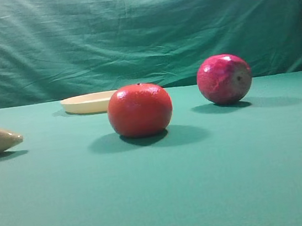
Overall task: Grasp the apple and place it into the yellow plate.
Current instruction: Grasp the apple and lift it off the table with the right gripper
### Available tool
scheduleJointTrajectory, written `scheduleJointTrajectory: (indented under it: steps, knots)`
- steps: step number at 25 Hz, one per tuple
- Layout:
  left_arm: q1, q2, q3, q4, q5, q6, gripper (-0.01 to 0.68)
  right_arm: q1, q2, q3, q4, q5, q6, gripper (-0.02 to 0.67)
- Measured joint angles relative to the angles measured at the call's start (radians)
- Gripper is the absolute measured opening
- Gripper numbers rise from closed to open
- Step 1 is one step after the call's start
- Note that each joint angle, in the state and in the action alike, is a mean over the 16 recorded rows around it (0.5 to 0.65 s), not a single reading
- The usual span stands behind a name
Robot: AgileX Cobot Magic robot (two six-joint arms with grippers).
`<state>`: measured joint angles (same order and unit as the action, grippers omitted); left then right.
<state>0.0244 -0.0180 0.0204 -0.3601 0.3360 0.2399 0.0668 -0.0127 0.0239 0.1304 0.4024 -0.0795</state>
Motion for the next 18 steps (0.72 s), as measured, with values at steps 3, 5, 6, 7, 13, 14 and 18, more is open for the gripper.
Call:
scheduleJointTrajectory:
  steps: [3,5,6,7,13,14,18]
  knots:
    - [0.000,0.000,0.000,0.000,0.000,0.000,0.157,0.000,0.000,0.000,0.000,0.000,0.000,0.000]
    - [0.000,0.000,0.000,0.000,0.000,0.000,0.157,0.000,0.000,0.000,0.000,0.000,0.000,0.000]
    - [0.000,0.000,0.000,0.000,0.000,0.000,0.157,0.000,0.000,0.000,0.000,0.000,0.000,0.000]
    - [0.000,0.000,0.000,0.000,0.000,0.000,0.157,0.000,0.000,0.000,0.000,0.000,0.000,0.000]
    - [0.000,0.000,0.000,0.000,0.000,0.000,0.157,0.000,0.000,0.000,0.000,0.000,0.000,0.000]
    - [0.000,0.000,0.000,0.000,0.000,0.000,0.157,0.000,0.000,0.000,0.000,0.001,0.000,0.000]
    - [0.000,0.000,0.000,0.000,0.000,0.000,0.157,0.000,0.000,0.000,-0.002,0.000,-0.004,0.000]
